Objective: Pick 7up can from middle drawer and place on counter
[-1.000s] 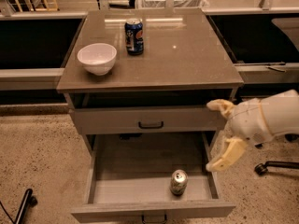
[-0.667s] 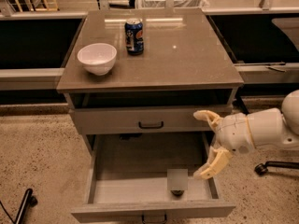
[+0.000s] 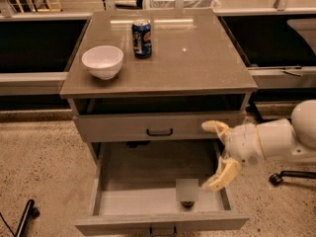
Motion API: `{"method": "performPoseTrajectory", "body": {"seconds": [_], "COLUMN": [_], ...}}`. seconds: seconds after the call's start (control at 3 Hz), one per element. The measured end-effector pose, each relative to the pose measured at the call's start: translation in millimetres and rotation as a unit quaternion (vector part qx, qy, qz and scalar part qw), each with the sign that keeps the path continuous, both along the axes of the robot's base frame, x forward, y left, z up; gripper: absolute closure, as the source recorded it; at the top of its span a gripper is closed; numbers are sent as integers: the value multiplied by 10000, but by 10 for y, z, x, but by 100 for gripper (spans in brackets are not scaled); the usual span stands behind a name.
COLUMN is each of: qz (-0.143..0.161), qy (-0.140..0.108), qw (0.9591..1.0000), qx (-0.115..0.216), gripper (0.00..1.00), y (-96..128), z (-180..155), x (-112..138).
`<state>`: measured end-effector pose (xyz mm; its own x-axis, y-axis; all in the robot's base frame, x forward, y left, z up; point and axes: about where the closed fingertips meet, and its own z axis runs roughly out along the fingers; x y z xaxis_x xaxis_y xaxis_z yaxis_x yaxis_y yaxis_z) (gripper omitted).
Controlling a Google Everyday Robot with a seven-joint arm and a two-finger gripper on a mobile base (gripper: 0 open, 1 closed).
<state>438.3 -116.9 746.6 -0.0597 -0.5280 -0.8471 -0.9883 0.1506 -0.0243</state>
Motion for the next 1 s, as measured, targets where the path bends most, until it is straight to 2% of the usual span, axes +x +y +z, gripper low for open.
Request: {"method": "performPoseTrajectory", "body": {"seconds": [0.33, 0.67, 1.0], "qz": [-220, -551, -550], "qy": [54, -180, -179], "qw": [9997, 9981, 9981], "qx": [35, 201, 200], "gripper": [0, 0, 0], "y": [-32, -145, -145], "z": [-646, -1181, -1182], "x": [-11, 67, 67]}}
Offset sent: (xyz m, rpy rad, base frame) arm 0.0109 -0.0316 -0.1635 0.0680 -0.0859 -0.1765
